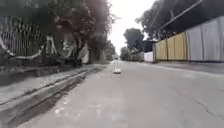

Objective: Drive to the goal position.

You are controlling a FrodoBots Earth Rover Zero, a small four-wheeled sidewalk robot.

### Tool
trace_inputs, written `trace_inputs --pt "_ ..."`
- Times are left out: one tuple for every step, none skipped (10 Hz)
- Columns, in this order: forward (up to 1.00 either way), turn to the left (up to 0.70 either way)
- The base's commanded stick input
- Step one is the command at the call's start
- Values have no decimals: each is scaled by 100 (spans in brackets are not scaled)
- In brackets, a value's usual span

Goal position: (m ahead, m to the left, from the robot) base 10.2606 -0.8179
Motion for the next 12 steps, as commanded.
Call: trace_inputs --pt "100 -38" --pt "100 -24" --pt "100 0" --pt "100 0" --pt "100 0" --pt "100 0" --pt "100 0" --pt "100 0" --pt "100 -29" --pt "100 -10" --pt "100 0" --pt "100 0"
